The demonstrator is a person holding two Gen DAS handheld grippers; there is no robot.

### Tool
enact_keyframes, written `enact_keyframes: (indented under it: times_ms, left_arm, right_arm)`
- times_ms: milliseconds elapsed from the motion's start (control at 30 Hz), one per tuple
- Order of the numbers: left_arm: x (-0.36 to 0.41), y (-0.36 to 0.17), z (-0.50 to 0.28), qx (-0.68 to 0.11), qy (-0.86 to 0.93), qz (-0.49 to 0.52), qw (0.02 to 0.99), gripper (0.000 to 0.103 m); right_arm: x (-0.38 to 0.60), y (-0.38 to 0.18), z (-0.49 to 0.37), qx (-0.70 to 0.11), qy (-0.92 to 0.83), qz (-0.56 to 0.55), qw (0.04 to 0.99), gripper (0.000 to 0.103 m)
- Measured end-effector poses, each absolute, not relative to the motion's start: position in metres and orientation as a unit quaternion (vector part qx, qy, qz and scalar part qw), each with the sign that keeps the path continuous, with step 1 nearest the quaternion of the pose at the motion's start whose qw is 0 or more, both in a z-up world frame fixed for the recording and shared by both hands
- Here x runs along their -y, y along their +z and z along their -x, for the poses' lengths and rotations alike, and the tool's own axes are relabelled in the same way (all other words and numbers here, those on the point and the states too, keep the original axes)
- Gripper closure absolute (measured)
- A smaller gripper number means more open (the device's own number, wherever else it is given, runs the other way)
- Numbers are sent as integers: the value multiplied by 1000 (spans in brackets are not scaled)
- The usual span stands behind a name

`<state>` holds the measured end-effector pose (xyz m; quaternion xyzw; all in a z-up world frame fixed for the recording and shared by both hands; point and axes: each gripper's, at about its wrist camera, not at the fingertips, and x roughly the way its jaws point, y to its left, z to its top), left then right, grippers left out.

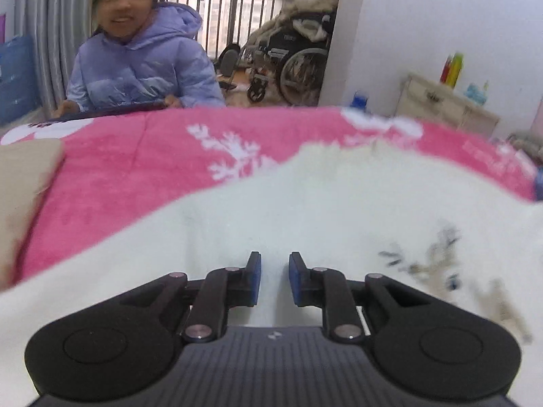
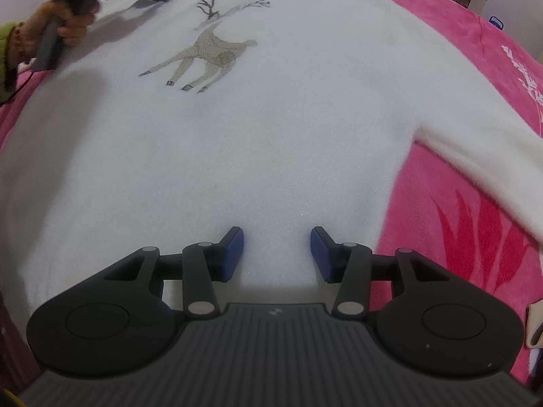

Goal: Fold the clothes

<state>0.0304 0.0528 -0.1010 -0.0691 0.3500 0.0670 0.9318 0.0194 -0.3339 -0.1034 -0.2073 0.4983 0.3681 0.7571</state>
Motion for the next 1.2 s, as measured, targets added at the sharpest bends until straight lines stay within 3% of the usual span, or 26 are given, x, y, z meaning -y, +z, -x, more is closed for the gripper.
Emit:
enact_keyframes:
  times_ms: [300, 467, 600, 800, 933, 1200]
  left_arm:
    - [-82, -101, -93, -317, 129, 165, 925, 88]
    - [-80, -84, -92, -285, 164, 198, 924, 83]
    - [-52, -67, -76, -272, 133, 144, 942, 78]
    - [1, -83, -87, -328, 63, 34, 942, 71]
    - [-10, -90, -87, -332, 113, 70, 934, 72]
    - [8, -37, -31, -332, 88, 59, 937, 67]
  right_arm:
    - [334, -104, -17, -495, 366, 207, 761, 58]
    - [335, -104, -17, -493, 367, 205, 761, 58]
    - [336, -104, -18, -492, 371, 201, 762, 58]
    - [337, -105, -21, -493, 375, 195, 761, 57]
    - [338, -105, -19, -490, 373, 193, 764, 57]
    - [339, -105, -18, -486, 370, 190, 769, 57]
